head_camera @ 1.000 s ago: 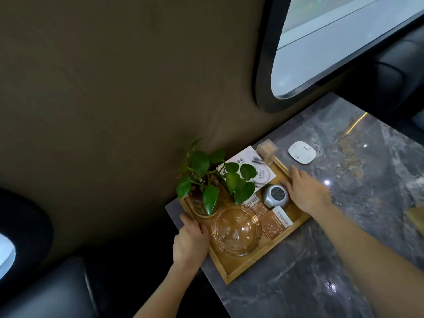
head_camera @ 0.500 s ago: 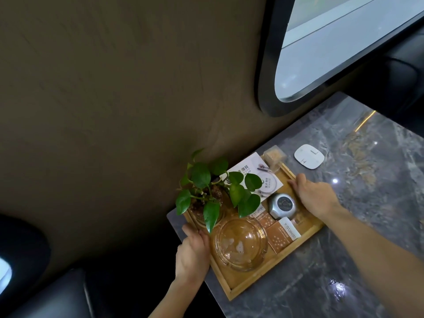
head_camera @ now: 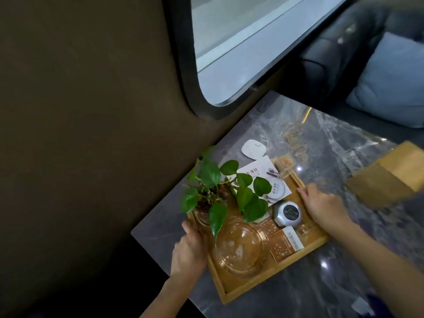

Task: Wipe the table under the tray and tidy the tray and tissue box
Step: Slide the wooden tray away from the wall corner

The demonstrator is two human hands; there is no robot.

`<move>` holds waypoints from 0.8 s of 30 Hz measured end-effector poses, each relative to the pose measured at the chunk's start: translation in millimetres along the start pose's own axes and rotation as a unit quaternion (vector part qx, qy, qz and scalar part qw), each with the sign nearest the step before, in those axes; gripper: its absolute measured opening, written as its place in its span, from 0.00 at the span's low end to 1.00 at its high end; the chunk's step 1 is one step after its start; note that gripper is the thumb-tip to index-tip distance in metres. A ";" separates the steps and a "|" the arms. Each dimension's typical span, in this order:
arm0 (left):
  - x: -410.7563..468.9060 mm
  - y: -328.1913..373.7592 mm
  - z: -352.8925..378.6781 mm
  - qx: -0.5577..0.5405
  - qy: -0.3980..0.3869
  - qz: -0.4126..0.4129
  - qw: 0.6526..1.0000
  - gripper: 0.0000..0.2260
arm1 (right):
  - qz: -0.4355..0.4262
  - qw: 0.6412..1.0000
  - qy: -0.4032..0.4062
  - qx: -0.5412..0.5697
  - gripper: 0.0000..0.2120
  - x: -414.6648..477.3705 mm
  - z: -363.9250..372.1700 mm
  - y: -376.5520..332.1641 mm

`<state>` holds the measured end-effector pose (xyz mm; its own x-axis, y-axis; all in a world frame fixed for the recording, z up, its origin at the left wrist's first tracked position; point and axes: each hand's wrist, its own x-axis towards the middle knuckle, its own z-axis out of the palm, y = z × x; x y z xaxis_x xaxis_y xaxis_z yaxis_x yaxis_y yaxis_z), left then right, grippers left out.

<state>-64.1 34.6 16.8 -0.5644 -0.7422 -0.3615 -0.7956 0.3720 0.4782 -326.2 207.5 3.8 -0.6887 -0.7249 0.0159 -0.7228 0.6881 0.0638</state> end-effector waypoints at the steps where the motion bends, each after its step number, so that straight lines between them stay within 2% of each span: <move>1: -1.5 5.6 3.6 0.008 -0.008 0.017 1.000 0.16 | 0.017 1.000 -0.006 -0.003 0.13 -11.1 -1.2 10.1; 5: -3.4 28.9 23.2 0.048 -0.067 0.078 0.994 0.19 | 0.086 0.996 0.001 0.015 0.13 -55.5 -7.6 40.6; 8: -3.3 49.8 36.8 0.134 -0.091 0.103 0.981 0.16 | 0.170 0.984 -0.053 0.026 0.13 -79.2 -4.3 59.5; 10: -5.8 61.6 43.8 0.110 -0.097 0.097 0.984 0.14 | 0.219 0.971 -0.074 0.061 0.15 -93.3 1.6 73.3; 12: -6.0 71.0 52.6 0.136 -0.096 0.125 0.978 0.17 | 0.243 0.962 -0.088 0.088 0.16 -105.9 6.3 82.1; 15: -4.8 77.5 63.4 0.217 -0.101 0.169 0.956 0.20 | 0.250 0.961 -0.090 0.074 0.16 -119.0 14.7 91.7; 20: -0.8 85.1 66.6 0.122 -0.094 0.158 0.975 0.17 | 0.247 0.963 -0.089 0.057 0.15 -124.0 22.9 95.9; 24: 4.9 85.9 68.3 0.133 -0.099 0.140 0.976 0.16 | 0.243 0.964 -0.085 0.061 0.16 -119.9 25.4 96.3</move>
<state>-150.3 101.0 1.4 -0.7785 -0.4777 -0.4070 -0.6182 0.6958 0.3657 -314.6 361.5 -17.3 -0.9397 -0.3070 -0.1504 -0.3065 0.9515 -0.0271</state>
